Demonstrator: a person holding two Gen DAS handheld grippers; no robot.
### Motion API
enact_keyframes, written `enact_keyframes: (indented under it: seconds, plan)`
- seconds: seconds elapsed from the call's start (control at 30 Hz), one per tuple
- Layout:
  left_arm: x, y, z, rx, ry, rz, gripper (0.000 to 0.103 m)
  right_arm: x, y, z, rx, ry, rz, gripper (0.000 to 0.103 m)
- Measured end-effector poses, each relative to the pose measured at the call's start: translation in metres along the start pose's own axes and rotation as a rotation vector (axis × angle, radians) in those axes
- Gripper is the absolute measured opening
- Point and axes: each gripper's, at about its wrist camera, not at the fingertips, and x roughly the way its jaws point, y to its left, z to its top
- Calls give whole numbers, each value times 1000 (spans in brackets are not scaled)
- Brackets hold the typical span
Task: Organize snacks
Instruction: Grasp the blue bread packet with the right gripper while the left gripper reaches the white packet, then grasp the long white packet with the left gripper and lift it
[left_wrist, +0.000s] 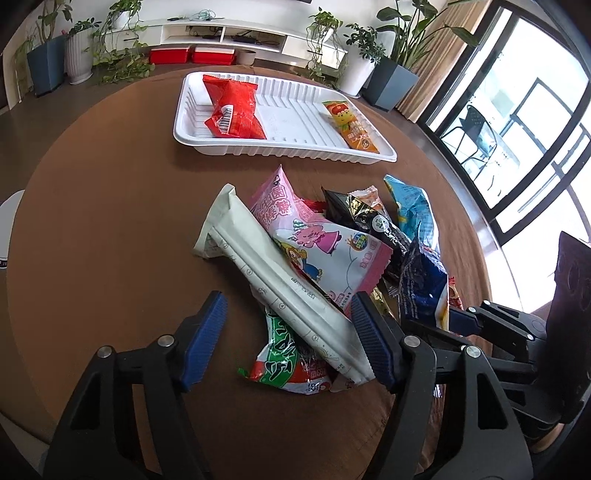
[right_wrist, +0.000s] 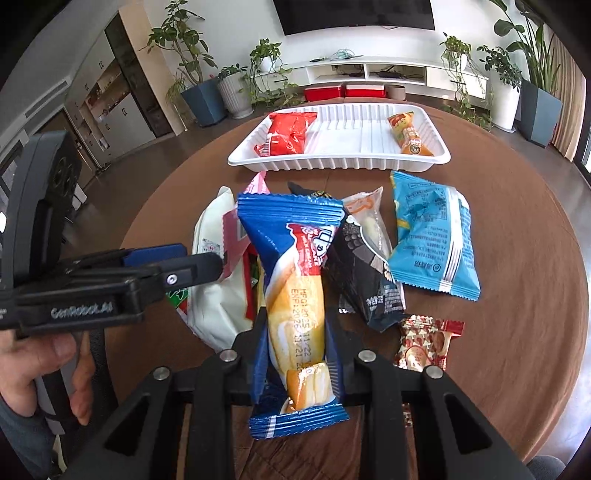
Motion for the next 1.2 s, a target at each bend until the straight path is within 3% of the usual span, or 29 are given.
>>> enact_keyframes:
  seconds: [0.07,0.17,0.2,0.6,0.77,0.87,1.2]
  plan:
    - [5,-3,6,15,10,-4,63,-1,1,-1,3,-1,6,29]
    - [11,-5,11,31,22,-12,39,-2,2,-4,7,2,12,29]
    - [12,-6,12,37,22,-16,37,-2,2,-5,11,2,15,29]
    - [14,-16,16,102,15,1,34,0,1,-15,29,12,21,29]
    - [30,-21,21,140,79,-4,35,1,0,-15,32,15,24,29]
    - [31,-20,23,135,71,-20,35,0,-1,-15,35,14,25,29]
    - [20,-16,22,137,35,-59,16,-1,-5,-16,65,13,44,29]
